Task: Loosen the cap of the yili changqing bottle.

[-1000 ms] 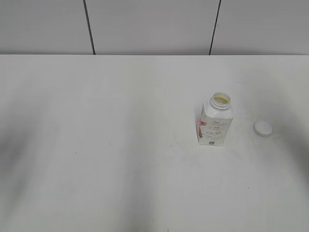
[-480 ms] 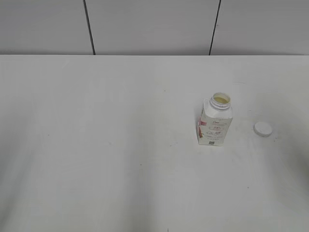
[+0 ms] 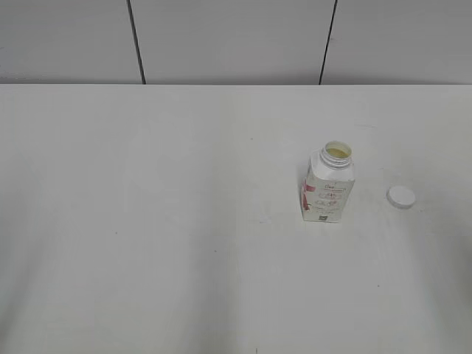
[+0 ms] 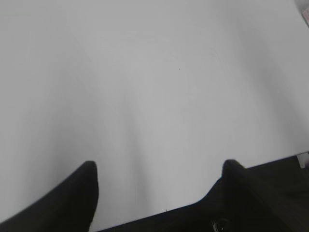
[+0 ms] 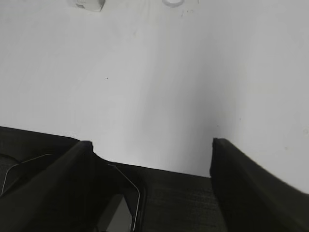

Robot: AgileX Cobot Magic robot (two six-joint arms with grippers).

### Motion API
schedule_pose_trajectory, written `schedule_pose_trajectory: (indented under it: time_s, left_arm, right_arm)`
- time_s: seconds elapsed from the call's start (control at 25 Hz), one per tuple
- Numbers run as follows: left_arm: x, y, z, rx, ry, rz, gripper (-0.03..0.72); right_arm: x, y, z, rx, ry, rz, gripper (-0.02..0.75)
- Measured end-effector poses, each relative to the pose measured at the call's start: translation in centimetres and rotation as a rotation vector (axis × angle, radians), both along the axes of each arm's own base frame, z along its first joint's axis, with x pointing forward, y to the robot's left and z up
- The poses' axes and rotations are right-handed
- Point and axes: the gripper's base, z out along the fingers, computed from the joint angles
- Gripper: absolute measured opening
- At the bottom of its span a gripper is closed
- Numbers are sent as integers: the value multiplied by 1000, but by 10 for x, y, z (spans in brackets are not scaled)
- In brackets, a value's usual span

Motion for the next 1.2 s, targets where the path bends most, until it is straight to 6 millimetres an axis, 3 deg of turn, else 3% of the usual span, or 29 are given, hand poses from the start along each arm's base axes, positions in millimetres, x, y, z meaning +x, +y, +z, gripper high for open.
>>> schedule_pose_trajectory:
  time_s: [0.2, 0.56, 0.84, 1.2]
  left_arm:
    - [-15, 2, 3, -28, -93, 9, 489]
    - [-48, 8, 5, -91, -291, 28, 469]
    - [-49, 8, 5, -100, -293, 31, 459]
    - [-49, 8, 5, -100, -292, 30, 439]
  right_arm:
    - [-18, -1, -5, 3, -46, 1, 592]
    - [-42, -4, -42, 4, -54, -2, 592]
    - [-67, -5, -35, 17, -220, -3, 592]
    - [-113, -10, -32, 34, -520, -6, 592]
